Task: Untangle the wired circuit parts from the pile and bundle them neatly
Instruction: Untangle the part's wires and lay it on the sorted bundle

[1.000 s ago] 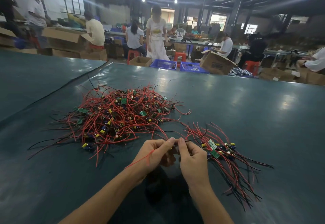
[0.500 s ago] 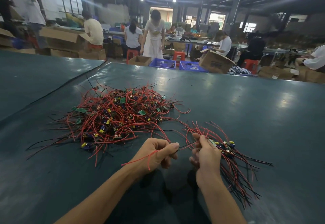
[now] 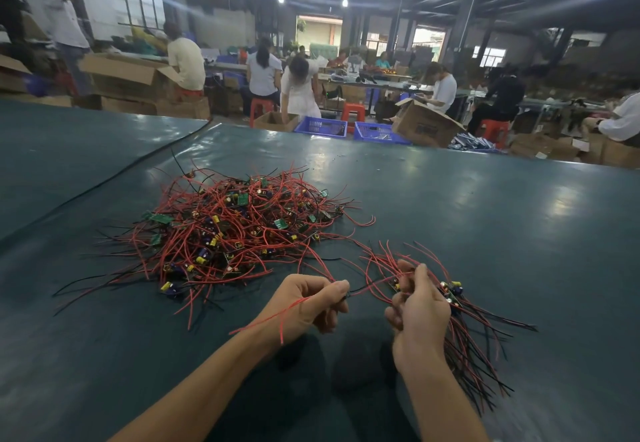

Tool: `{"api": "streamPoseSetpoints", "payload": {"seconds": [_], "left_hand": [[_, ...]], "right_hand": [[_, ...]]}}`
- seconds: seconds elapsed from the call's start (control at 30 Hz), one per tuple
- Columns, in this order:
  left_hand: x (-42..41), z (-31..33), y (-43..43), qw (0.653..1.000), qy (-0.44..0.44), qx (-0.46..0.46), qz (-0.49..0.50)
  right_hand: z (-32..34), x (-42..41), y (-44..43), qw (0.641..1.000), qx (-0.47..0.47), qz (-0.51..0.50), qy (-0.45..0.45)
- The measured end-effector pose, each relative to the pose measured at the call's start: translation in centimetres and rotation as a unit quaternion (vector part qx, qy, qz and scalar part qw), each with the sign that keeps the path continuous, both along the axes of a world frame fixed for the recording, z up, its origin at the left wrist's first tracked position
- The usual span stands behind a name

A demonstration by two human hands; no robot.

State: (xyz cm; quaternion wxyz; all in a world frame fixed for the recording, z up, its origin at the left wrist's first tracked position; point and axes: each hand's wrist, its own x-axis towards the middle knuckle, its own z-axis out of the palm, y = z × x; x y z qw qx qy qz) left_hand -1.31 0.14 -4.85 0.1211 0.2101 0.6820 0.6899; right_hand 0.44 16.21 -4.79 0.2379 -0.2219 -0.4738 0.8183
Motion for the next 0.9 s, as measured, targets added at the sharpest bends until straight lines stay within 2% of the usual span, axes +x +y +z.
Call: {"api": "streamPoseSetpoints", "payload": {"seconds": [0.13, 0.23, 0.37, 0.5, 0.7, 0.8, 0.9], "left_hand": [[0.0, -0.2, 0.3, 0.999, -0.012, 0.013, 0.041], [-0.2, -0.3, 0.2, 0.999, -0.001, 0.003, 0.038], [-0.4, -0.3, 0.1, 0.999, 0.006, -0.022, 0.025], [-0.5, 0.0, -0.2, 0.999, 0.008, -0.028, 0.017], [-0.4, 0.5, -0.4, 0.999, 0.020, -0.023, -0.010], [-0.3, 0.5, -0.6, 1.000, 0.014, -0.020, -0.016], [-0.5, 0.7, -0.7, 1.000, -0.014, 0.013, 0.018]], "right_hand": [[-0.3, 0.8, -2.5, 0.982, 0.145, 0.119, -0.023], [-0.3, 1.3, -4.6, 0.969, 0.192, 0.156, -0.018], [-0.2, 1.1, -4.2, 0.977, 0.164, 0.131, -0.030], [0.2, 0.5, -2.1, 0.992, 0.103, 0.061, -0.044], [0.4, -0.2, 0.4, 1.000, 0.018, -0.009, -0.018], [0.3, -0.2, 0.6, 0.999, 0.030, -0.022, 0.003], [0.3, 0.2, 0.0, 0.993, 0.111, -0.034, 0.035]]}}
